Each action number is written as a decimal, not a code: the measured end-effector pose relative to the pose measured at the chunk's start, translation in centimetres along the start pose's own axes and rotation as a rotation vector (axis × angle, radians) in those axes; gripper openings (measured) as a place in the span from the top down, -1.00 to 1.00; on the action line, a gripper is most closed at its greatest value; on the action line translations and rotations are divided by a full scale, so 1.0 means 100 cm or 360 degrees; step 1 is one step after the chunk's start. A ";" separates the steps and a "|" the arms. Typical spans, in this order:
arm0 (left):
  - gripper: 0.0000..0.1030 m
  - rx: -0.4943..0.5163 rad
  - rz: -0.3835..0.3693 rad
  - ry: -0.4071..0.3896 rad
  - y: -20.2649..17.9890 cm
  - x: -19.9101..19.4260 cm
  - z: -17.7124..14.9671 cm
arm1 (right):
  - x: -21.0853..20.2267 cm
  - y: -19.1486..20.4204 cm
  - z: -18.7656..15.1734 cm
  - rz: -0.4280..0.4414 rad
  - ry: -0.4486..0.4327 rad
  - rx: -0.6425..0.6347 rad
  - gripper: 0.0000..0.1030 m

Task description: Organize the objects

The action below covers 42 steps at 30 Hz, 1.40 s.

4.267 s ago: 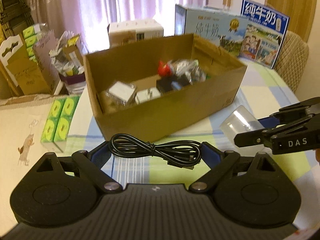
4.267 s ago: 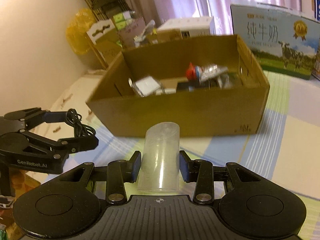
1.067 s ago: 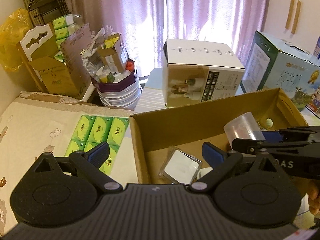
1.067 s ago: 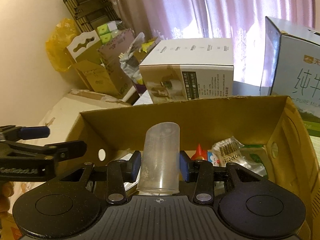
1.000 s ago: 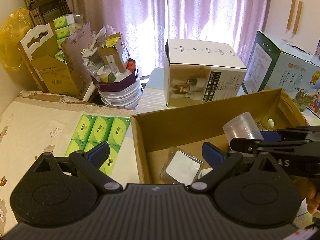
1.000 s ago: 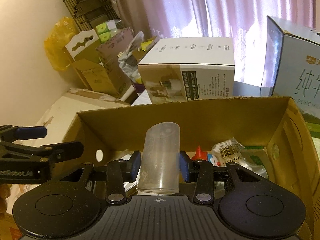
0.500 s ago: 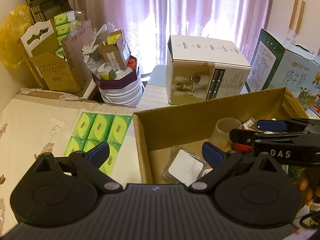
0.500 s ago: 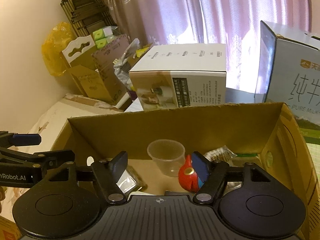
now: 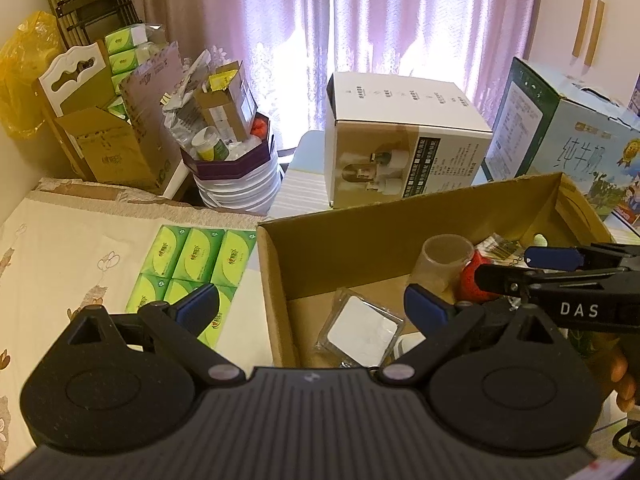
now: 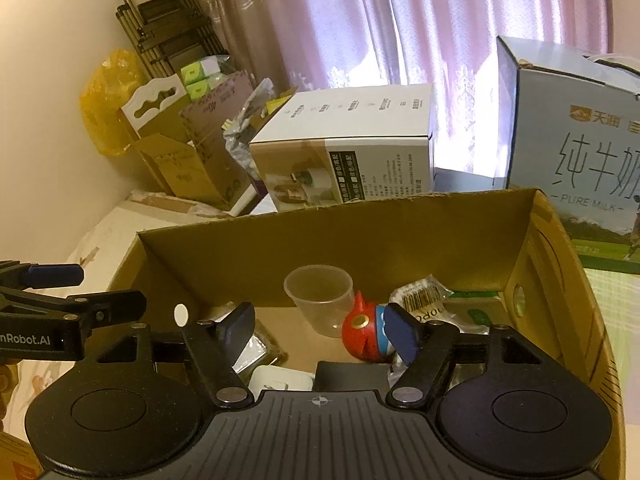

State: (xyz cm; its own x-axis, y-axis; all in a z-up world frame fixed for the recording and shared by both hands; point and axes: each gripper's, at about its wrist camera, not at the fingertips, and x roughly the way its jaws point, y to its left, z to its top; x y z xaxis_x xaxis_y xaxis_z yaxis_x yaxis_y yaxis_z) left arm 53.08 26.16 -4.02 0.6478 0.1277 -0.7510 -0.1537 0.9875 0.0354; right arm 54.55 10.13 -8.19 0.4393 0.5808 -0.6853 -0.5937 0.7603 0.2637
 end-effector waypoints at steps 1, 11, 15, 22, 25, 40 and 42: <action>-0.89 0.0001 -0.0002 -0.0003 -0.001 -0.002 0.000 | -0.003 0.000 -0.001 -0.0001 -0.0004 0.0005 -0.33; -0.89 0.0011 -0.0057 -0.0048 -0.010 -0.028 -0.009 | -0.047 0.001 -0.020 -0.0038 -0.0054 0.0046 -0.34; -0.90 0.0008 -0.0095 -0.0077 -0.013 -0.043 -0.018 | -0.074 0.002 -0.032 -0.0040 -0.0094 0.0084 -0.35; -0.92 0.0010 -0.0184 -0.0138 -0.021 -0.074 -0.037 | -0.120 0.008 -0.051 -0.0081 -0.0162 0.0148 -0.36; -0.92 0.0019 -0.0218 -0.0149 -0.026 -0.086 -0.046 | -0.138 0.010 -0.058 -0.0099 -0.0190 0.0176 -0.37; -0.99 0.0083 -0.0332 -0.0257 -0.046 -0.156 -0.100 | -0.215 0.028 -0.117 -0.0147 -0.0258 0.0146 -0.48; -0.99 0.0083 -0.0317 -0.0262 -0.049 -0.165 -0.109 | -0.223 0.029 -0.126 -0.0150 -0.0267 0.0143 -0.49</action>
State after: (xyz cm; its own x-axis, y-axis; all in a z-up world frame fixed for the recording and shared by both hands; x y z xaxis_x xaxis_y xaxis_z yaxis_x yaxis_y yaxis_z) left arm 35.04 18.20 1.04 0.7747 -0.0606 -0.6294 0.0251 0.9976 -0.0651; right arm 34.57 -4.29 -0.69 0.6008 0.5404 -0.5891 -0.4853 0.8321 0.2683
